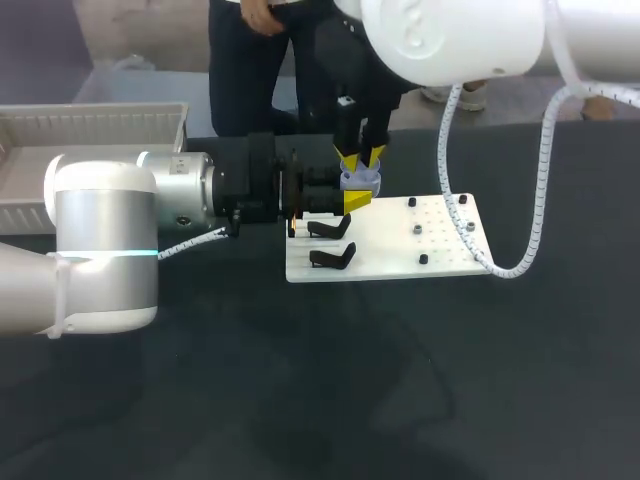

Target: Pick up each earbud case from the left stands, insert the matching earbuds, close the lid, and place the case in the box.

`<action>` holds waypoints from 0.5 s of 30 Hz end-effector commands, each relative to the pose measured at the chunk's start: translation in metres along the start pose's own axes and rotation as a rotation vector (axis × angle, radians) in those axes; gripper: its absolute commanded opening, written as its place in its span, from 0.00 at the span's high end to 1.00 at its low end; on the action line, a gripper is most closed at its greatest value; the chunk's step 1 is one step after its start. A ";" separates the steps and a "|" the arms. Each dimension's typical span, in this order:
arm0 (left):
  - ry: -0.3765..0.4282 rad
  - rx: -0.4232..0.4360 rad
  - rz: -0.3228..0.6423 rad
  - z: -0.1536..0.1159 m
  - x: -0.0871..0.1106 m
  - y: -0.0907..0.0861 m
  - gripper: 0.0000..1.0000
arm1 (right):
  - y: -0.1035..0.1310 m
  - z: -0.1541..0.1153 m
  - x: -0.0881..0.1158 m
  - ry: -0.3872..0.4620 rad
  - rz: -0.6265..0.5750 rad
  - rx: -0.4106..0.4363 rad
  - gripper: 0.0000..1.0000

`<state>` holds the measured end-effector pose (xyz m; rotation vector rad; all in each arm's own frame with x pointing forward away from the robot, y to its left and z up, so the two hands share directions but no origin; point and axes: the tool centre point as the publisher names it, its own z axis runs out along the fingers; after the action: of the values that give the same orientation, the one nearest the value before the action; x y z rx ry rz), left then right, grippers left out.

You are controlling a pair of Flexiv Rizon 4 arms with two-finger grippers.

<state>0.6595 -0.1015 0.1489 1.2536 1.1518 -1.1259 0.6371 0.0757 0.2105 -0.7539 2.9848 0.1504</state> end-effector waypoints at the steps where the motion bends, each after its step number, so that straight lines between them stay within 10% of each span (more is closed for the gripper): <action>1: -0.004 -0.006 0.004 0.000 0.001 -0.001 1.00 | 0.000 0.001 -0.001 0.000 0.000 -0.003 1.00; 15: -0.004 -0.006 0.004 0.000 0.001 -0.001 1.00 | 0.004 0.005 0.000 -0.017 -0.004 -0.013 1.00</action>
<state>0.6595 -0.1015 0.1489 1.2536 1.1518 -1.1259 0.6365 0.0803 0.2070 -0.7582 2.9739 0.1726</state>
